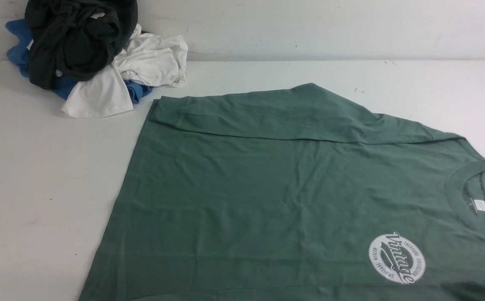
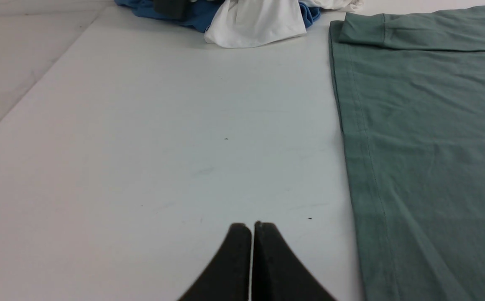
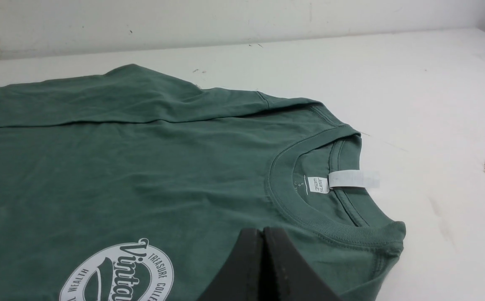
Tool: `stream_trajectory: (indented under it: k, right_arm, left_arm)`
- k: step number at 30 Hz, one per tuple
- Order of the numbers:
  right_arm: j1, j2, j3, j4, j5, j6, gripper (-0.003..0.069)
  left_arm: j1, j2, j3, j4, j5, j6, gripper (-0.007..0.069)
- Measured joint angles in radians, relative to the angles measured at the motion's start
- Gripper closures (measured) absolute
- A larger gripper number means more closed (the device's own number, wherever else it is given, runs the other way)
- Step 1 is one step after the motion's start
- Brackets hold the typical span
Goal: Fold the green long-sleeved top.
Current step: Use the left arm to clamp the cuff closest to it
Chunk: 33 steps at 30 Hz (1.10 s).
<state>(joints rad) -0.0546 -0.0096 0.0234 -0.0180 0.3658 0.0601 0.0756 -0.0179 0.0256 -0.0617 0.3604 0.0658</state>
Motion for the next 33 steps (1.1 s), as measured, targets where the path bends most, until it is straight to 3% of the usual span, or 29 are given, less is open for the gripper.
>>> stream_trajectory:
  k: [24, 30, 31, 32, 33]
  right_arm:
    - [0.0, 0.0, 0.0, 0.003, -0.001, -0.002, 0.0673]
    - [0.0, 0.0, 0.0, 0.092, 0.0, 0.004, 0.0673]
    - [0.0, 0.0, 0.0, 0.191, 0.001, 0.025, 0.0673]
    - [0.0, 0.0, 0.0, 0.204, 0.002, 0.03, 0.0673]
    - [0.0, 0.0, 0.0, 0.326, 0.005, 0.072, 0.0673]
  left_arm:
    - [0.0, 0.0, 0.0, -0.011, -0.003, 0.0, 0.0631]
    - [0.0, 0.0, 0.0, -0.194, -0.004, -0.003, 0.0631]
    - [0.0, 0.0, 0.001, -0.314, -0.012, -0.021, 0.0631]
    - [0.0, 0.0, 0.001, -0.314, -0.014, -0.026, 0.0631]
    - [0.0, 0.0, 0.002, -0.501, -0.023, -0.066, 0.0631]
